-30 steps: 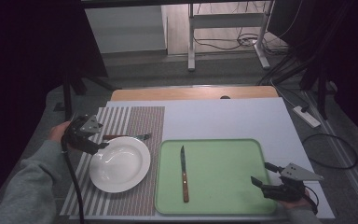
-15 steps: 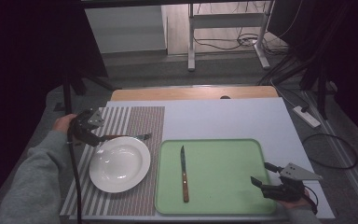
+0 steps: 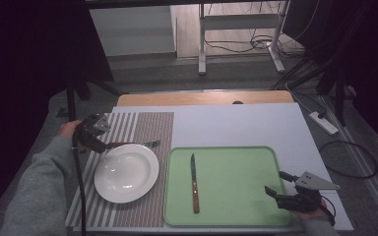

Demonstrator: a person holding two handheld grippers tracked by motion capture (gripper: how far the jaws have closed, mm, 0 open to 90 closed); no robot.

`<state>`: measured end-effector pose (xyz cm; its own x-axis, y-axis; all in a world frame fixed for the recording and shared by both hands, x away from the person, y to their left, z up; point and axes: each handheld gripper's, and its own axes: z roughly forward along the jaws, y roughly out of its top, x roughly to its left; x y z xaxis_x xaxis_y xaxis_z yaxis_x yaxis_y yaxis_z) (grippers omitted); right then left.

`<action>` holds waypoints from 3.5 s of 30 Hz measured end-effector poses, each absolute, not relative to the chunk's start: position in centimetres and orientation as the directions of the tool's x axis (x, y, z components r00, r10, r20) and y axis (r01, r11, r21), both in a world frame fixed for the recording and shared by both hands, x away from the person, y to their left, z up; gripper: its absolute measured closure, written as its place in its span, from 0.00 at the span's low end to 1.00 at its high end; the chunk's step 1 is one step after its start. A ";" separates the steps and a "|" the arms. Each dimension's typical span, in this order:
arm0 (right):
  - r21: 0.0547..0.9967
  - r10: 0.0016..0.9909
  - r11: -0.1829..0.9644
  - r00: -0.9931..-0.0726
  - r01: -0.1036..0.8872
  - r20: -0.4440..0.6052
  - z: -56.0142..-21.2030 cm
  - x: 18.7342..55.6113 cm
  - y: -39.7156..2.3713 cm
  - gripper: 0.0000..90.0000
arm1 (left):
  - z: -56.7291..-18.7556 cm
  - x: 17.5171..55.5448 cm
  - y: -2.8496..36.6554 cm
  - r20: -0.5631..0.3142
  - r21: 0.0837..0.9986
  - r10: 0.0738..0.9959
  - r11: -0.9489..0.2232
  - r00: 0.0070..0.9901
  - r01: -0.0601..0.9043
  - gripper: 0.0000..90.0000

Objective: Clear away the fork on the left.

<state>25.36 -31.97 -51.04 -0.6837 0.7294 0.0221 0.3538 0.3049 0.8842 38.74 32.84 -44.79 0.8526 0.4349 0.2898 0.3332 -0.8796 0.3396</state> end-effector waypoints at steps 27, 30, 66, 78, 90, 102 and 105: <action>0.874 0.733 0.336 -0.680 0.350 -0.009 -51.1 25.4 -31.7 0.24 | -47.8 42.6 34.5 0.204 0.296 0.428 -0.884 0.881 0.361 0.32; 0.871 0.735 0.342 -0.678 0.353 -0.014 -51.2 25.4 -31.6 0.24 | -48.2 42.9 34.4 0.190 0.288 0.414 -0.890 0.890 0.353 0.32; 0.864 0.735 0.346 -0.678 0.367 -0.006 -51.4 25.7 -31.8 0.24 | -51.1 46.5 32.1 0.050 0.100 0.310 -0.947 0.949 0.304 0.37; 0.860 0.733 0.350 -0.681 0.371 -0.005 -51.5 25.7 -31.7 0.24 | -51.1 47.1 32.0 -0.025 0.101 0.252 -0.962 0.967 0.254 0.49; 0.862 0.731 0.349 -0.683 0.368 -0.005 -51.5 25.7 -31.7 0.24 | -50.8 46.8 31.4 -0.029 0.072 0.210 -0.975 0.977 0.212 0.67; 0.864 0.730 0.348 -0.683 0.364 -0.006 -51.4 25.6 -31.7 0.24 | -50.6 46.2 30.6 0.027 0.023 0.143 -0.990 0.989 0.143 0.84; 0.864 0.731 0.347 -0.683 0.364 -0.006 -51.4 25.6 -31.7 0.24 | -50.6 46.0 30.5 0.045 0.013 0.142 -0.990 0.989 0.142 0.84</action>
<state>25.65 -31.74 -51.41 -0.6827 0.7307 -0.0062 0.3638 0.3472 0.8643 45.95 30.46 -50.61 0.9888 0.1424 0.0450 0.1420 -0.9898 0.0125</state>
